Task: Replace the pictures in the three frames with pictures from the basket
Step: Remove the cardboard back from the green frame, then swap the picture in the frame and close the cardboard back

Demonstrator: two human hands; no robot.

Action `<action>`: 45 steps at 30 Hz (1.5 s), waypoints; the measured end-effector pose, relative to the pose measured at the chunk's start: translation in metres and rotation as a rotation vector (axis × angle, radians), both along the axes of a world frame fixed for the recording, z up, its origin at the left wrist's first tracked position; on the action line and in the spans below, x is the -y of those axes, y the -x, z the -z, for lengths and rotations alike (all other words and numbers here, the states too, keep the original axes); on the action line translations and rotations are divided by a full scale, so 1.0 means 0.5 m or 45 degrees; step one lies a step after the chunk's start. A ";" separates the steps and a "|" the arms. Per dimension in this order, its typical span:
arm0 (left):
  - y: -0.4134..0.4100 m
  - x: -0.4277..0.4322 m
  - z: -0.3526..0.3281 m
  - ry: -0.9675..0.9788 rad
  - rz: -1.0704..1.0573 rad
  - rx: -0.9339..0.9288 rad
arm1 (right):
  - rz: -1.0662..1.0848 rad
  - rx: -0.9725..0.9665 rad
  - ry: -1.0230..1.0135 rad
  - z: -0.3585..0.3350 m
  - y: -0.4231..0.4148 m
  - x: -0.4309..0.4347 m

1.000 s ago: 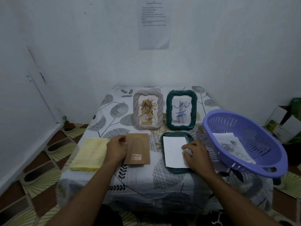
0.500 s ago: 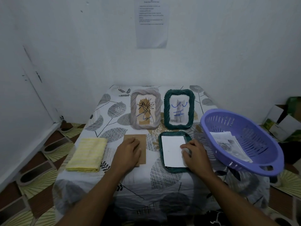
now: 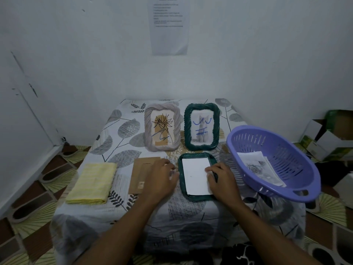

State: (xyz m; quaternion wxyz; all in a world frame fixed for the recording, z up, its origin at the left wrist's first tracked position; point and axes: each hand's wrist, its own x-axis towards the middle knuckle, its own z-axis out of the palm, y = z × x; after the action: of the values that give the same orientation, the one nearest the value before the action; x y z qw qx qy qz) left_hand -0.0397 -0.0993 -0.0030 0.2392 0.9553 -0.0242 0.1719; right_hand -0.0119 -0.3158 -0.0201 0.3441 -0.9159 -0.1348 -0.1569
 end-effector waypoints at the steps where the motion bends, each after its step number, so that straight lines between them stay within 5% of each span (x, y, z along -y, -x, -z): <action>1: -0.005 0.022 0.002 0.009 -0.005 -0.036 | 0.001 -0.004 -0.004 -0.001 0.000 -0.001; 14: -0.023 0.088 0.007 0.307 -0.385 -0.198 | -0.041 -0.055 -0.031 -0.003 0.004 -0.020; 24: -0.026 0.074 -0.005 0.456 -0.273 -0.159 | -0.028 -0.077 -0.001 -0.009 0.007 -0.023; 31: -0.018 0.066 -0.056 0.982 -0.170 -0.165 | -0.123 0.192 0.083 -0.098 0.006 -0.032; 35: -0.014 0.087 -0.085 1.156 -0.094 -0.199 | -0.007 0.392 0.354 -0.182 0.006 0.017; 38: -0.027 0.121 -0.085 1.223 -0.059 -0.249 | 0.185 0.124 0.625 -0.215 0.002 0.080; 41: -0.039 0.162 -0.084 1.211 -0.068 -0.298 | 0.169 -0.340 0.577 -0.222 -0.004 0.126; 45: -0.057 0.216 -0.075 1.186 -0.148 -0.391 | 0.109 -0.335 0.398 -0.245 -0.012 0.153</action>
State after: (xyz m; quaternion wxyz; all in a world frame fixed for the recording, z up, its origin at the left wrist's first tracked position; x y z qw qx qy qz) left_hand -0.0112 -0.2071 0.0346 0.6315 0.7610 0.1441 0.0347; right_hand -0.0060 -0.3923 0.1024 0.2053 -0.9756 -0.0723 -0.0276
